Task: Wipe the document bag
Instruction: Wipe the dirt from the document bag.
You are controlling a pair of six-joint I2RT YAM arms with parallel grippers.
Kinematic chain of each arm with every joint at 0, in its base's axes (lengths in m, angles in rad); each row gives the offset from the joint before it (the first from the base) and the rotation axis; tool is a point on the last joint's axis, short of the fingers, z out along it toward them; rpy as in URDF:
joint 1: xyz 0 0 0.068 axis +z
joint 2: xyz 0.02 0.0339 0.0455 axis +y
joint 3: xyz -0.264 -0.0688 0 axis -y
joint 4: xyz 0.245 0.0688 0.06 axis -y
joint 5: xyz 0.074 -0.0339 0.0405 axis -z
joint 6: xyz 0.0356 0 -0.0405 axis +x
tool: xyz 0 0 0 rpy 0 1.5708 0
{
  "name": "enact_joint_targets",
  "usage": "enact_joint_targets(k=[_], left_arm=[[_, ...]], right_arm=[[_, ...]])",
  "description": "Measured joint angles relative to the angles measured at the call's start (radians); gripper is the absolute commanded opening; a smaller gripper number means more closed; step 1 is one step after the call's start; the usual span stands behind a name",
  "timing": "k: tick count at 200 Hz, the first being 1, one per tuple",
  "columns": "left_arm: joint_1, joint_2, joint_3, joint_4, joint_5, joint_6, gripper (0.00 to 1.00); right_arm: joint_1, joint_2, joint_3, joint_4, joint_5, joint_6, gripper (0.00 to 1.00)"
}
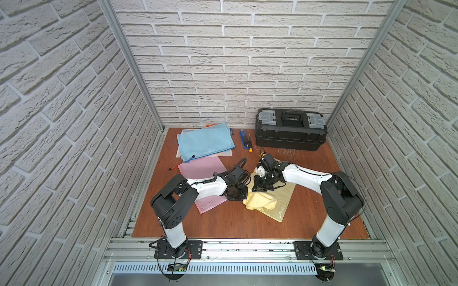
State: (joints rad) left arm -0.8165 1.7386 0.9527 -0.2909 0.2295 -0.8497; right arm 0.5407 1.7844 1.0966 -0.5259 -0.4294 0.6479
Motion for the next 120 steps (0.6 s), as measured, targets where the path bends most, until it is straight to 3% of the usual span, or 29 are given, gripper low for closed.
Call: enact_joint_targets(k=[49,120], left_arm=[[0.003,0.000,0.000,0.000,-0.001,0.000,0.00],[0.005,-0.002,-0.002,-0.002,-0.003,0.003,0.00]], right_arm=[[-0.058,0.082,0.053,-0.010,0.005,0.025,0.02],[-0.417,0.290,0.355,-0.074,0.021,-0.035,0.02]])
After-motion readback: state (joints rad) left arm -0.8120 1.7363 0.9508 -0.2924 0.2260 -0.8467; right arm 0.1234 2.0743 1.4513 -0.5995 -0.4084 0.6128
